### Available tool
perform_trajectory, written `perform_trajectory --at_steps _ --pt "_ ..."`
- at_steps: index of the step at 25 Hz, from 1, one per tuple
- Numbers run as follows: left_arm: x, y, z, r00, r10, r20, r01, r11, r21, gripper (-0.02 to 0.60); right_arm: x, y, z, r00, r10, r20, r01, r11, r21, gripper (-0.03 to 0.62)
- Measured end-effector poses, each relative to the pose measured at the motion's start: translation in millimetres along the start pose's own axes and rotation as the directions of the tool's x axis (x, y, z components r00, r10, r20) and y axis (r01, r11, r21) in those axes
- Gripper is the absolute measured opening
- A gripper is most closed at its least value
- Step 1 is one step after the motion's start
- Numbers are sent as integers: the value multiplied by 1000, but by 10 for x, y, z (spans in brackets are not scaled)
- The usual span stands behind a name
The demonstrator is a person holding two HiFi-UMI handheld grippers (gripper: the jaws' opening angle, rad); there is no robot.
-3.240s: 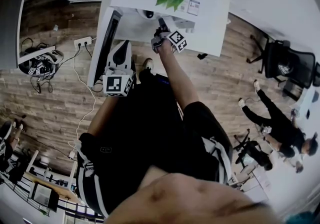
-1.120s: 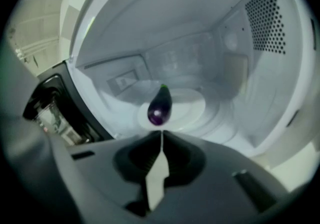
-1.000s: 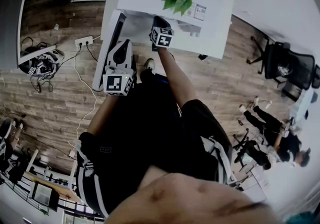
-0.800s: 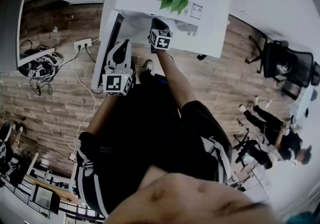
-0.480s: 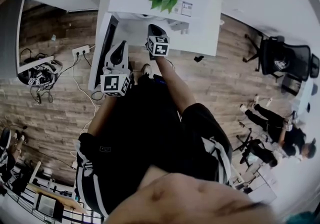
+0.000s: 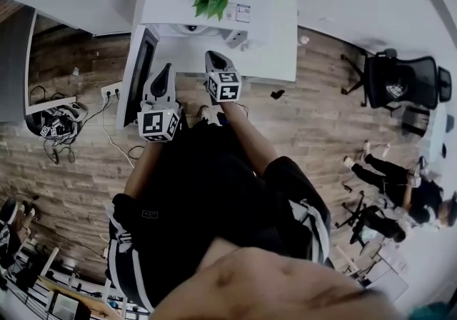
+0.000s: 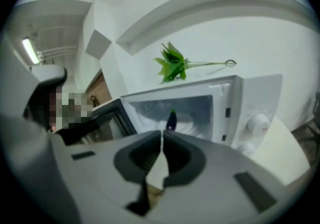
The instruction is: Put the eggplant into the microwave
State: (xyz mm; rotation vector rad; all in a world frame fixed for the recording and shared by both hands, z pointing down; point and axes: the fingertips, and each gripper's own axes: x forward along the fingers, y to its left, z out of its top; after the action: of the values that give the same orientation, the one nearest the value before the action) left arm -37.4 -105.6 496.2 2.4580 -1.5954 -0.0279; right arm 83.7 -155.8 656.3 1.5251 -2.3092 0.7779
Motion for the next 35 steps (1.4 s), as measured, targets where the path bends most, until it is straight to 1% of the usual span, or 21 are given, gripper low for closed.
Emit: perform_trajectory --at_steps 2,5,9,13,17,22,27,32,35 --pt "-48 -67 14 1000 12 4 -12 1000 -17 32 -170 11 78 1000 10 27 -10 1000 5 37" --pt "-137 -162 -2 1000 27 -3 -27 999 -24 32 -403 44 158 998 25 50 -25 1000 -2 37" --pt "-220 -273 -2 1000 23 -8 -24 999 -35 32 -649 99 237 996 43 81 -41 999 -18 37" --pt "-255 -299 25 1000 12 -8 -12 1000 -17 32 -833 200 269 993 55 105 -54 998 -12 37" --pt "-296 -270 104 1000 -18 3 18 1000 15 32 -992 370 342 990 68 127 -66 998 -22 37" --pt "-308 -165 266 998 -48 27 47 998 51 32 -1110 516 448 987 60 147 -56 998 -34 37" --pt "-292 -70 322 996 -71 52 70 997 31 32 -1125 574 534 985 43 168 -40 999 -25 37" --pt "-263 30 291 995 -93 40 92 995 25 32 -1097 616 606 980 25 200 -27 1000 7 37" --pt "-236 76 295 994 -98 39 97 995 22 32 -1081 659 651 978 28 208 -30 1000 6 35"
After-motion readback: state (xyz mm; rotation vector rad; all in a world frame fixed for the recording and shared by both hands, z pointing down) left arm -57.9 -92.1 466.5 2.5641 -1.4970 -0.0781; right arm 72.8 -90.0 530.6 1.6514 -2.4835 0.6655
